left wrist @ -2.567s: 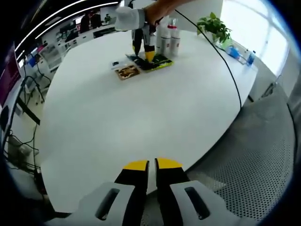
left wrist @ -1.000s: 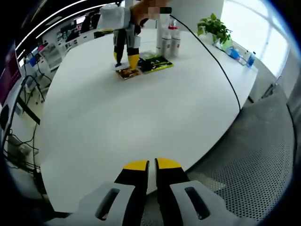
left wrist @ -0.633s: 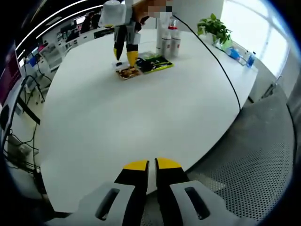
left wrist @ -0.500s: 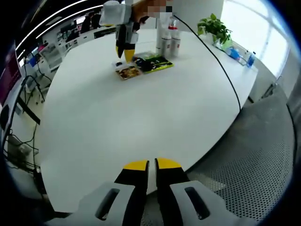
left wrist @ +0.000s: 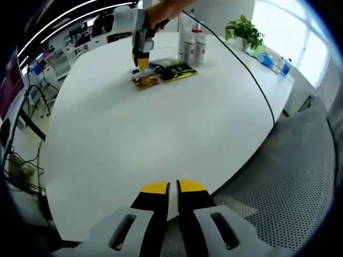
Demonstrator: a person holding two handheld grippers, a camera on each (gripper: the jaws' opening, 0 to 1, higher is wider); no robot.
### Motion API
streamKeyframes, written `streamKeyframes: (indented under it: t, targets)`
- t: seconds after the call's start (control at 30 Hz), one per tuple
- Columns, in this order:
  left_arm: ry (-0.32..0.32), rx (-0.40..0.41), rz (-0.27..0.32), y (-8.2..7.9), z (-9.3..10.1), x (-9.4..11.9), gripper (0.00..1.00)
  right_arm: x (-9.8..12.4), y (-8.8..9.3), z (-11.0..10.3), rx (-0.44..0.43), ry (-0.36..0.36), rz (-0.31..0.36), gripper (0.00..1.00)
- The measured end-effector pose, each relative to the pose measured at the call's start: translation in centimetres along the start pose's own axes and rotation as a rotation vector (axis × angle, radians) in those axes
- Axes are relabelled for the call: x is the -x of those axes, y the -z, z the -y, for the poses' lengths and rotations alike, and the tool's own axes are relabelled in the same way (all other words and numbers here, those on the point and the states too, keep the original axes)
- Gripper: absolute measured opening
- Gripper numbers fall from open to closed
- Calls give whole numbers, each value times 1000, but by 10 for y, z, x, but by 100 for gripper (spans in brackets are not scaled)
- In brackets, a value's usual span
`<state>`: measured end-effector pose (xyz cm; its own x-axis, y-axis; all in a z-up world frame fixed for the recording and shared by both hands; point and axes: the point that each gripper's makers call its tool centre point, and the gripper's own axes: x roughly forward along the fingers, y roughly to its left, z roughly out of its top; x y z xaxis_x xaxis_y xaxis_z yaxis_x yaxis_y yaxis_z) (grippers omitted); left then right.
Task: Arrange the skincare products in the storage area until every visible bottle or jar stands upright without overlapping.
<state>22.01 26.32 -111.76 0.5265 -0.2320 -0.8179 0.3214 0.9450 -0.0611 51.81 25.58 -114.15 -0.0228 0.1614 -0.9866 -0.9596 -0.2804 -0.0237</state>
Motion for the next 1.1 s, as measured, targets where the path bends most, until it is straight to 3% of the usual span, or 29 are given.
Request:
streamKeyframes:
  t: [0.47,0.6,0.67,0.93,1.1]
  targets:
    - [-2,0,1,0,0,0,0,1,1,2,-34,-9,5,24]
    - [-1,-2,1,0,0,0,0,6,0,2,-67,-2,24,32]
    - [-1,-2,3,-1,0,0,0,8,0,0,-53,5,27,30]
    - [1,-7,5,-1,0,0,0,13,-18,-31,-32,-43,103,29]
    - [-1,-7,7,-1,0,0,0,9,-21,-48,-5,-57,107,29]
